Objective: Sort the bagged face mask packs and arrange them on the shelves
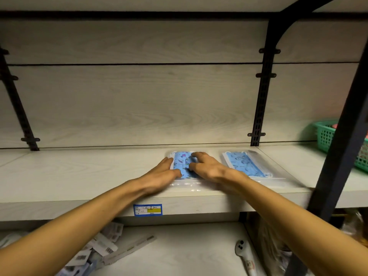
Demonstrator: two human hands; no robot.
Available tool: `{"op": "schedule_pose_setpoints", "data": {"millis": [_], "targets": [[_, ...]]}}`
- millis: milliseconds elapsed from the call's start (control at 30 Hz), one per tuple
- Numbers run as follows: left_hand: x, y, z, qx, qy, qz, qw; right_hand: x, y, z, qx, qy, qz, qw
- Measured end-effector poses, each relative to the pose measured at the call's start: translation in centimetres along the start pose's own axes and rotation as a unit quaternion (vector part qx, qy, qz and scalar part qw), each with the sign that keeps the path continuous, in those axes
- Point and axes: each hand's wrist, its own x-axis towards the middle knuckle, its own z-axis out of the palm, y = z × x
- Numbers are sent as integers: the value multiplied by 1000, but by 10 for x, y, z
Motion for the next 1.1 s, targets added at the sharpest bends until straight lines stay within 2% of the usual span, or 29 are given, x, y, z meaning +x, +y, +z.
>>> {"op": "schedule_pose_setpoints", "data": {"millis": [133, 267, 333, 433, 633, 833, 967, 1033, 1100], "targets": [[0, -1, -4, -23, 11, -14, 1000, -13, -5, 2, 40, 14, 6, 999], [-8, -1, -10, -5, 25, -43, 999, -26, -5, -1, -49, 82, 42, 995], [-12, 2, -7, 6, 20, -47, 999, -30, -7, 0, -57, 73, 52, 994], [-18, 9, 2, 84, 14, -35, 996, -32, -10, 13, -75, 46, 40, 995], [-27, 7, 7, 202, 52, -34, 977, -28, -7, 27, -174, 64, 29, 982], [-55, -21, -33, 287, 110, 21, 951, -29, -21, 14, -324, 81, -81, 939], [-93, -51, -63, 340, 163, 50, 925, -33, -56, 36, -313, 131, -102, 935], [-120, -74, -82, 379, 189, 65, 904, -39, -80, 62, -296, 161, -121, 934], [-153, -101, -103, 389, 192, 62, 899, -46, -110, 94, -275, 190, -147, 931]]}}
